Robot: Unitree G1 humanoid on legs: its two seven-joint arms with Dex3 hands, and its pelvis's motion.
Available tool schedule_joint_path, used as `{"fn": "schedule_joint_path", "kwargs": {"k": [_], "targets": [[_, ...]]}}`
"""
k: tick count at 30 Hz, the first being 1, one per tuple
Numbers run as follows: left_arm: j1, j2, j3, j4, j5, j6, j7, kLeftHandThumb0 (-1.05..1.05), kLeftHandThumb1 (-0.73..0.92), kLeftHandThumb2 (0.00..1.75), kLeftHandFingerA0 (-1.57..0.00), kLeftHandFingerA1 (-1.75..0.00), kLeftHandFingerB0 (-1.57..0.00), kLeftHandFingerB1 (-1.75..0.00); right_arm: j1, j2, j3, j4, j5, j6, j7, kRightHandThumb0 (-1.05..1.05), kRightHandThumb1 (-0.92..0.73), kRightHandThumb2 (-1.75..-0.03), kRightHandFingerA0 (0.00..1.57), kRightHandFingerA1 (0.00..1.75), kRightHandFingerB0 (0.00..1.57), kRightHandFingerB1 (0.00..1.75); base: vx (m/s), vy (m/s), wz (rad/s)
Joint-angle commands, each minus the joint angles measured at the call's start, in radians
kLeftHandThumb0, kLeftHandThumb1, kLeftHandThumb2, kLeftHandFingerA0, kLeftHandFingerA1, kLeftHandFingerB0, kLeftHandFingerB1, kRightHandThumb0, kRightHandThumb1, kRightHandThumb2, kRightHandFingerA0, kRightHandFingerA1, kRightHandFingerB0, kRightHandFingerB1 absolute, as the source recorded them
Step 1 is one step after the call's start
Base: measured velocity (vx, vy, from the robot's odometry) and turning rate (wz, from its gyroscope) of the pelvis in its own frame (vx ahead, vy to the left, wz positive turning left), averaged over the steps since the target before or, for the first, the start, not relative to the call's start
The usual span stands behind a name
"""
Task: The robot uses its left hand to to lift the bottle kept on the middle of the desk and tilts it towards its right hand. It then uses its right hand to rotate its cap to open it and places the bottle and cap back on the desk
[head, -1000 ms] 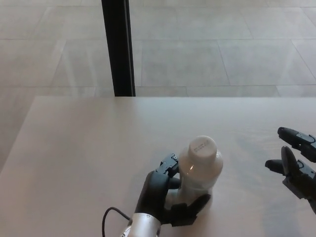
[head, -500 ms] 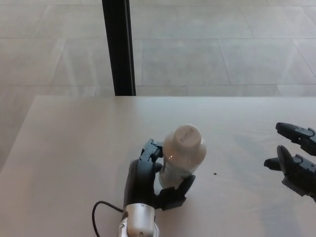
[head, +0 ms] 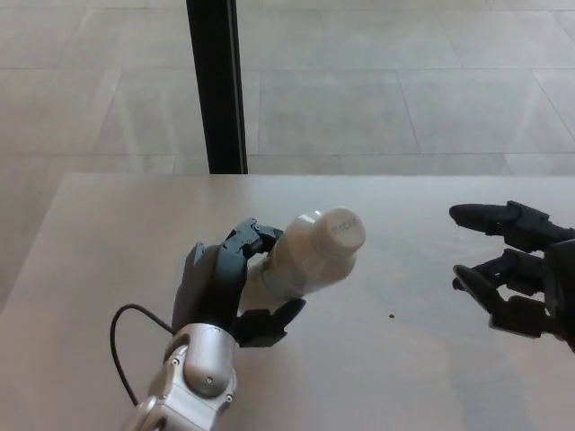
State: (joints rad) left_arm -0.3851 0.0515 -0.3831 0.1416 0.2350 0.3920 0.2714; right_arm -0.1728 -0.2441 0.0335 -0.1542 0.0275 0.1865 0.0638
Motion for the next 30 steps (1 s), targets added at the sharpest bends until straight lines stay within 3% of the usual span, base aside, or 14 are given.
{"fn": "schedule_joint_path", "kwargs": {"k": [1,2,7,11,13,16,17,18,19,20,21,24,28,30], "targets": [[-0.066,0.170,-0.113,-0.086,0.083,0.386,-0.312,0.04,0.48,1.05,-1.06,-1.21,-0.78,-0.92,-0.058,-0.067,0.129,-0.109,-0.176,-0.067,0.054,-0.50,-0.58,-0.59,0.73,0.88,0.53,0.39,0.00,0.000,0.00],[-0.061,0.174,-0.119,-0.093,0.079,0.389,-0.315,0.00,0.54,1.01,-0.84,-1.57,-0.73,-1.00,-0.061,-0.064,0.143,-0.110,-0.189,-0.068,0.048,-0.49,-0.61,-0.58,0.71,0.88,0.52,0.40,0.00,0.000,0.00],[-0.061,0.157,-0.120,-0.085,0.058,0.406,-0.306,0.00,0.49,1.14,-0.82,-1.66,-0.71,-1.09,-0.075,-0.068,0.189,-0.128,-0.250,-0.064,0.029,-0.59,-0.63,-0.60,0.66,0.90,0.46,0.38,0.00,0.000,0.00],[-0.052,0.137,-0.121,-0.090,0.057,0.408,-0.289,0.00,0.52,1.10,-0.79,-1.54,-0.69,-0.91,-0.112,-0.069,0.211,-0.099,-0.278,-0.046,0.019,-0.55,-0.62,-0.59,0.70,0.87,0.43,0.37,0.00,0.000,0.00],[-0.049,0.132,-0.116,-0.093,0.047,0.402,-0.291,0.01,0.51,1.17,-0.80,-1.58,-0.69,-1.04,-0.134,-0.082,0.228,-0.089,-0.293,0.003,0.038,-0.61,-0.62,-0.59,0.65,0.84,0.38,0.35,0.00,0.000,0.00],[-0.034,0.122,-0.117,-0.109,0.042,0.390,-0.288,-0.01,0.60,1.00,-0.79,-1.66,-0.67,-1.06,-0.157,-0.111,0.268,-0.080,-0.323,0.061,0.074,-0.65,-0.57,-0.58,0.60,0.86,0.28,0.36,0.00,0.000,0.00],[-0.038,0.121,-0.123,-0.108,0.047,0.401,-0.290,0.00,0.62,0.99,-0.77,-1.65,-0.66,-1.04,-0.162,-0.117,0.281,-0.078,-0.330,0.075,0.083,-0.72,-0.47,-0.82,0.61,0.84,0.20,0.46,0.00,0.000,0.00],[-0.041,0.117,-0.126,-0.105,0.051,0.406,-0.289,0.00,0.63,0.92,-0.78,-1.53,-0.63,-0.81,-0.168,-0.130,0.301,-0.075,-0.347,0.093,0.098,-0.67,-0.56,-0.57,0.60,0.84,0.23,0.36,0.00,0.000,0.00],[-0.041,0.112,-0.126,-0.105,0.051,0.412,-0.287,0.00,0.62,0.92,-0.78,-1.59,-0.55,-0.68,-0.171,-0.135,0.314,-0.073,-0.357,0.101,0.104,-0.76,-0.46,-0.80,0.62,0.84,0.18,0.45,0.00,0.000,0.00],[-0.044,0.106,-0.125,-0.106,0.052,0.421,-0.284,0.00,0.66,0.85,-0.86,-1.48,-0.59,-0.69,-0.172,-0.140,0.330,-0.067,-0.367,0.104,0.107,-0.67,-0.52,-0.57,0.62,0.86,0.21,0.36,0.00,0.000,0.00],[-0.046,0.099,-0.123,-0.106,0.051,0.430,-0.283,0.00,0.64,0.92,-0.82,-1.56,-0.63,-0.79,-0.171,-0.148,0.349,-0.058,-0.379,0.102,0.110,-0.72,-0.39,-0.77,0.63,0.84,0.15,0.44,0.00,0.000,0.00],[-0.051,0.087,-0.121,-0.108,0.051,0.448,-0.284,0.01,0.63,0.92,-0.79,-1.56,-0.59,-0.72,-0.163,-0.156,0.372,-0.060,-0.399,0.102,0.107,-0.66,-0.36,-0.76,0.64,0.84,0.16,0.45,0.00,0.000,0.00],[-0.048,0.087,-0.128,-0.108,0.061,0.451,-0.289,0.00,0.66,0.88,-0.81,-1.44,-0.63,-0.80,-0.153,-0.156,0.393,-0.066,-0.433,0.106,0.091,-0.65,-0.38,-0.78,0.65,0.83,0.17,0.46,0.00,0.000,0.00],[-0.036,0.088,-0.127,-0.109,0.059,0.442,-0.292,0.00,0.64,0.93,-0.80,-1.55,-0.65,-0.92,-0.149,-0.152,0.402,-0.069,-0.453,0.109,0.087,-0.66,-0.38,-0.76,0.69,0.85,0.22,0.49,0.00,0.000,0.00]]}}
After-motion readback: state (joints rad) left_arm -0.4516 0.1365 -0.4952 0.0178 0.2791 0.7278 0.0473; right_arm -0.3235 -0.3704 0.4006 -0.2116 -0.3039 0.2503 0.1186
